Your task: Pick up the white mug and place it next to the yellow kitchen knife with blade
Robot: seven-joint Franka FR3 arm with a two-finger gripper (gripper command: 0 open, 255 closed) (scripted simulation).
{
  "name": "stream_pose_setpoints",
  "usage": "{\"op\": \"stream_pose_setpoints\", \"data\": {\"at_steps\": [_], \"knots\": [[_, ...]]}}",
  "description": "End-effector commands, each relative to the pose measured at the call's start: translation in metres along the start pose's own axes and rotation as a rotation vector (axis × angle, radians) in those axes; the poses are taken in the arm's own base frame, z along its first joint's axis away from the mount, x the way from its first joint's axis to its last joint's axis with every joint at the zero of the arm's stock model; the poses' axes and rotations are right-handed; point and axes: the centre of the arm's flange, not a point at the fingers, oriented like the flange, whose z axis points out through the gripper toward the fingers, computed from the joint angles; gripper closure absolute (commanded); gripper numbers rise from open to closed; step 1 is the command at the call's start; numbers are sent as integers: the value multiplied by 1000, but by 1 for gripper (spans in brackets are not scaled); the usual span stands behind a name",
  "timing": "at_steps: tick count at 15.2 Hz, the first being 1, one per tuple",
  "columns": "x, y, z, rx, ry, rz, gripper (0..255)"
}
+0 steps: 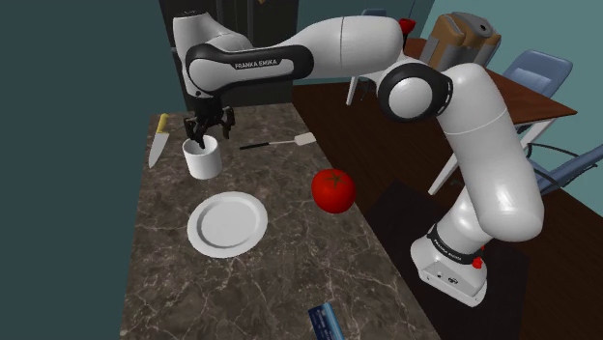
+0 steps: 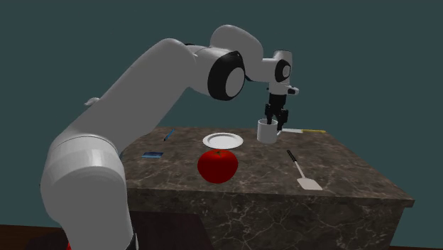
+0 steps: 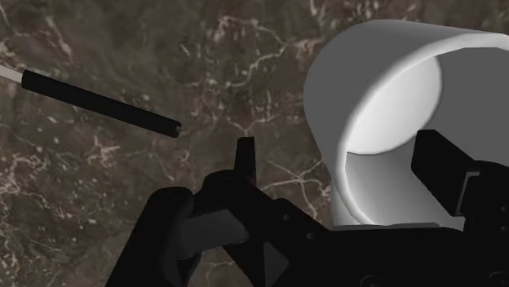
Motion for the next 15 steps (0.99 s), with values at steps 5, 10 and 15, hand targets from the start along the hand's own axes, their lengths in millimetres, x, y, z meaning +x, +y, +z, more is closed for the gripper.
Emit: {"op": "stream_pose_setpoints", "data": {"at_steps": [5,10,15], "knots": [[0,0,-27,0,0,0,0],[0,0,-50,0,0,0,0],[0,0,-50,0,0,0,0]]}}
